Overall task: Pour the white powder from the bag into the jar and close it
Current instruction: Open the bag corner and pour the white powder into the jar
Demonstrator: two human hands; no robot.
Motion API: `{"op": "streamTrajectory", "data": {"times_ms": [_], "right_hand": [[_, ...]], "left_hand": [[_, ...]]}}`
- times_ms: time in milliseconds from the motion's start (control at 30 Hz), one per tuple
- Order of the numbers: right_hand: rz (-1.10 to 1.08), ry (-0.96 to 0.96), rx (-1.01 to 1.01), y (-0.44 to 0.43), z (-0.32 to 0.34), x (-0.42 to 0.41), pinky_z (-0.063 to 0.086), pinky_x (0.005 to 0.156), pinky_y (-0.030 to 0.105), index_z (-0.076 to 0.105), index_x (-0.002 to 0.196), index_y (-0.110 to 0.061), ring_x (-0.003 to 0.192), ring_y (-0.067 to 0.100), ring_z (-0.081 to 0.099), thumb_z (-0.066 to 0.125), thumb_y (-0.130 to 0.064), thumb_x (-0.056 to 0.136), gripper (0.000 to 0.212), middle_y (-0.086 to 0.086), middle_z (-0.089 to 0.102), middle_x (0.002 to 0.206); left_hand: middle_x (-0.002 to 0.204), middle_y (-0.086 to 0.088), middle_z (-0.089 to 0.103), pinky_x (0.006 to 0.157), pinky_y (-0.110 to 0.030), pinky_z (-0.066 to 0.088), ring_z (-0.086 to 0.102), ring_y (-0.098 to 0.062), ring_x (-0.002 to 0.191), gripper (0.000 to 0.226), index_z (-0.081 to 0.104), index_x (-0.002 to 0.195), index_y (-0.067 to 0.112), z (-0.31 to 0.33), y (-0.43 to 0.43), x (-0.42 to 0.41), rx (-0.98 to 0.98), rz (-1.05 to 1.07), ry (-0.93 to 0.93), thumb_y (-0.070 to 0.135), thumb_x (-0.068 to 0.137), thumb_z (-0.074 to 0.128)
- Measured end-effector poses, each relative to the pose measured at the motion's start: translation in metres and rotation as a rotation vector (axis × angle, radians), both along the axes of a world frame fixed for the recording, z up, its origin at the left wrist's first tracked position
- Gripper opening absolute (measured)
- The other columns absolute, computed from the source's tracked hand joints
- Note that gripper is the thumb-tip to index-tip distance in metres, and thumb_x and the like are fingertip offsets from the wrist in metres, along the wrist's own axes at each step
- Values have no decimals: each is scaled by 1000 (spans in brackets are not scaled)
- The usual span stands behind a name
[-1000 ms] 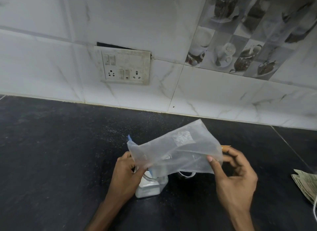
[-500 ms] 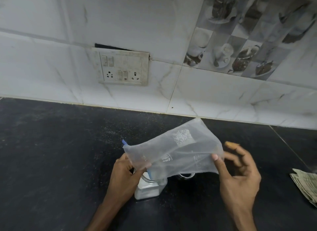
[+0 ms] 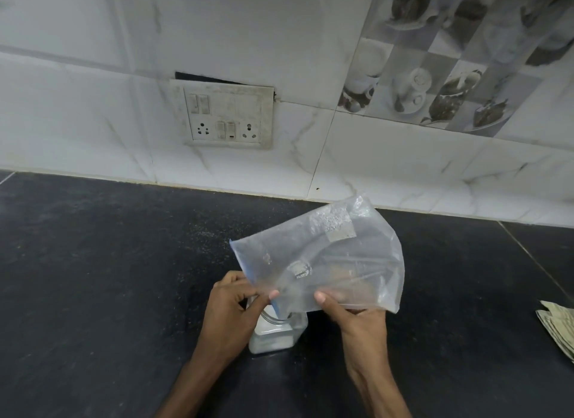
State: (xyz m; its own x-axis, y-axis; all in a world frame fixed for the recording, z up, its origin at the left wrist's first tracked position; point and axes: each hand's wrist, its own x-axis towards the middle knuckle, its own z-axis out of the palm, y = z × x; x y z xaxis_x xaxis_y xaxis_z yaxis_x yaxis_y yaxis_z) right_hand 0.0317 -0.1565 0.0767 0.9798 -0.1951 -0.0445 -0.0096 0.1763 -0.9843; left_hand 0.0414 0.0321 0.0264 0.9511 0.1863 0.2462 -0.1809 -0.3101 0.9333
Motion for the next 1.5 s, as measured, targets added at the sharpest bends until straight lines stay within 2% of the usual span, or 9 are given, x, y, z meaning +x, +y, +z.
{"op": "streamTrajectory", "data": {"times_ms": [67,133,267,733,867,1000,1167,1267,1500], "right_hand": [[-35,-22,-45,6,5,1,58,71,21,73,94,-10,85,14,75,83,8,65,36,5,78,91],[-53,-55,-88,11,9,3,57,69,18,73,95,-9,85,14,75,84,4,67,32,3,78,89],[-30,-114,-196,10,16,10,61,70,27,79,75,-16,81,17,76,82,6,69,23,3,79,83],[-56,-108,-214,3,18,12,57,67,19,72,93,-15,82,11,75,84,-1,70,29,-2,78,87],[-130,-144,-232,-4,22,6,56,67,13,70,86,-22,78,3,73,80,-1,75,25,-13,77,81],[-122,-133,-278,2,26,-4,47,59,2,67,77,-26,70,-9,68,80,1,73,31,-25,72,69],[-153,-158,-425,-11,24,1,52,59,10,73,74,-19,68,1,71,80,-6,77,15,-12,76,72],[-158,-111,-431,-14,19,0,52,58,14,75,76,-18,69,7,72,81,-12,77,9,-6,76,74],[-148,-58,-301,-34,21,1,56,75,20,72,102,-15,88,8,74,79,-6,78,26,-1,78,94]], "left_hand": [[82,19,74,75,-29,52,61,-9,94,7,80,79,37,3,0,-1,1,-6,-5,32,76,81],[82,24,73,77,-28,53,61,-7,93,24,77,80,47,5,0,1,-4,-4,-21,23,77,80],[88,28,73,81,-32,56,62,-6,97,22,73,83,56,8,0,2,-12,-9,-65,35,77,78],[88,36,69,84,-39,56,61,-4,96,25,69,82,64,13,-2,3,8,14,-84,40,74,70],[89,32,72,86,-45,54,61,-4,97,11,73,90,55,12,-4,4,1,-4,-117,52,79,73],[84,23,74,80,-44,55,60,0,94,28,81,73,24,7,-5,9,24,61,-138,49,76,68],[85,21,74,77,-28,53,60,0,94,37,80,70,14,5,-5,9,39,41,-121,49,78,73],[81,23,73,75,-27,53,61,-1,91,4,80,75,36,8,-5,6,34,53,-110,35,78,77],[91,37,68,76,-38,60,68,-8,91,36,72,74,56,24,-5,6,-23,17,-82,21,78,83]]}}
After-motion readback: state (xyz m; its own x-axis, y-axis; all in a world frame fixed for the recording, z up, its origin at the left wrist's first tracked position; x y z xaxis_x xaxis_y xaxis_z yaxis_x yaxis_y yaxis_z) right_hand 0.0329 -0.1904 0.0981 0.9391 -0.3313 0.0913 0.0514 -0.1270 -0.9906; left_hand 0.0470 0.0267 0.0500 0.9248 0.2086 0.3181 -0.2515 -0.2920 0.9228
